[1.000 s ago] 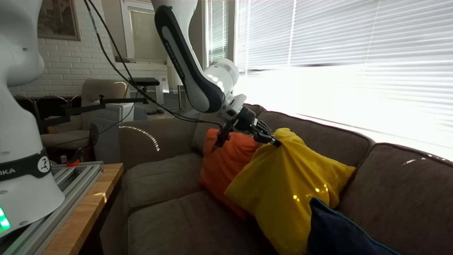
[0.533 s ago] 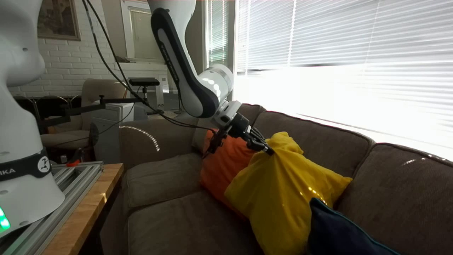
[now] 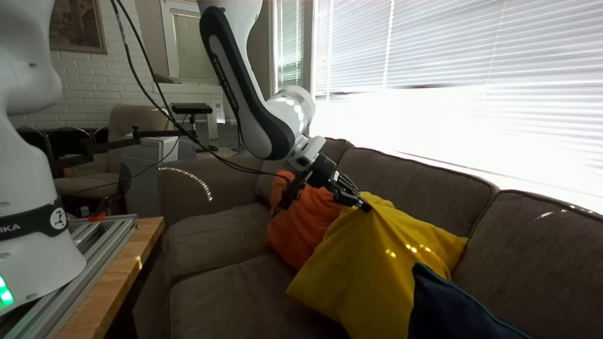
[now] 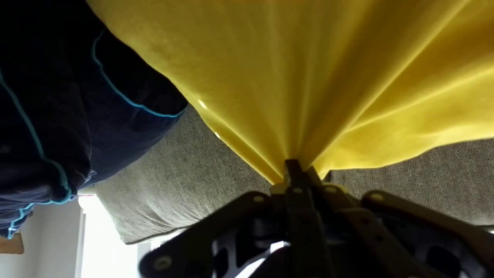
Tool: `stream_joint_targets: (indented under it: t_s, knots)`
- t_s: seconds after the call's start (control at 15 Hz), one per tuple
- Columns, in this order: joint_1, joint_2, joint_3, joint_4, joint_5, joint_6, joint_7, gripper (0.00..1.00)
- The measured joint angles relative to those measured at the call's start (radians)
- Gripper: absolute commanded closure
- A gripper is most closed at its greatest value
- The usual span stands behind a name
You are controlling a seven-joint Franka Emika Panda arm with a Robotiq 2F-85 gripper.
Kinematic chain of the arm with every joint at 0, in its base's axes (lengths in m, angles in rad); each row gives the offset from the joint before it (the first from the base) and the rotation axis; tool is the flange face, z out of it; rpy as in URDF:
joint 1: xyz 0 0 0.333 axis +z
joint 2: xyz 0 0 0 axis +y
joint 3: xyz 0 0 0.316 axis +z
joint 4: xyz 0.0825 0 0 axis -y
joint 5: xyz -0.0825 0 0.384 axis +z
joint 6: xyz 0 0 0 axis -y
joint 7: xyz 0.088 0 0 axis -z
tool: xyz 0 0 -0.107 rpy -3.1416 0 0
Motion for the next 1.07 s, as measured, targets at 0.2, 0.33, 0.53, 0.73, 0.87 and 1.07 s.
stream_joint_targets:
  t_s: [0.2,0.33,0.53,0.73,0.87,1.07]
  knots:
    - [0.000,0.010,0.005,0.000,0.000,-0.005,0.000,1.00]
    - [0.001,0.018,0.011,0.000,0.000,-0.014,0.000,1.00]
    - [0.002,0.026,0.027,0.000,0.005,-0.041,0.003,1.00]
    - [0.008,0.028,0.039,0.004,0.008,-0.071,0.003,1.00]
    - [0.014,0.029,0.045,0.004,0.026,-0.094,0.006,1.00]
    - [0.014,0.031,0.071,0.005,0.071,-0.132,0.006,1.00]
